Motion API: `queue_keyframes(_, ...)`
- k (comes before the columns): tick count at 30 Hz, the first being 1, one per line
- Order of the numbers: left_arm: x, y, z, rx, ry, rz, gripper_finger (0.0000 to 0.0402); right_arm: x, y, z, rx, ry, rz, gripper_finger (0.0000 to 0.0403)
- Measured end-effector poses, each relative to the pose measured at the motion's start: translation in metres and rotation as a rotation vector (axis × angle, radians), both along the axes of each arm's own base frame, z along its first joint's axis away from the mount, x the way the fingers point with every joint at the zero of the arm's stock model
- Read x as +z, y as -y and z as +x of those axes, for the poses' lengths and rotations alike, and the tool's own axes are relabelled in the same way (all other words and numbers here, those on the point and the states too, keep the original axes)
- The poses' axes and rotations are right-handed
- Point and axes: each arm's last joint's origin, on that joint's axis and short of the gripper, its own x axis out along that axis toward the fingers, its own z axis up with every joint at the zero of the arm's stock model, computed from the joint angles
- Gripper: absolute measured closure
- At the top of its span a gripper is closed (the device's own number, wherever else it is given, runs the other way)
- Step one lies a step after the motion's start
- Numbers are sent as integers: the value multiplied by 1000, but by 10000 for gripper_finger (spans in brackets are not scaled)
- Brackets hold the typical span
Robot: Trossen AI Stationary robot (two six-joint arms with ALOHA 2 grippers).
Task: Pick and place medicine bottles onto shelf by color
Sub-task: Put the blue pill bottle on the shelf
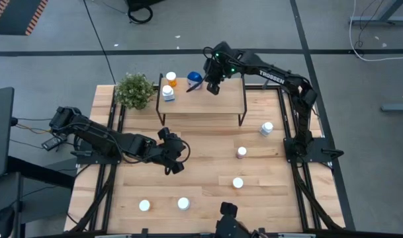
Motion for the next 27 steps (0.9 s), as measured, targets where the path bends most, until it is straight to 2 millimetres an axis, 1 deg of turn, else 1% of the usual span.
queue_keyframes(3, 0, 0, 0, 0, 0, 0, 379, -3, 1, 1, -1, 5, -5, 367)
queue_keyframes(9, 0, 0, 0, 0, -1, 1, 389, -1, 2, 5, 4, 47, -29, 367)
queue_keyframes(18, 0, 0, 0, -1, -1, 1, 379, 1, 1, 7, 8, 73, -30, 367)
queue_keyframes(27, 0, 0, 0, 0, -1, 1, 389, 4, 2, 9, 20, 117, -40, 367)
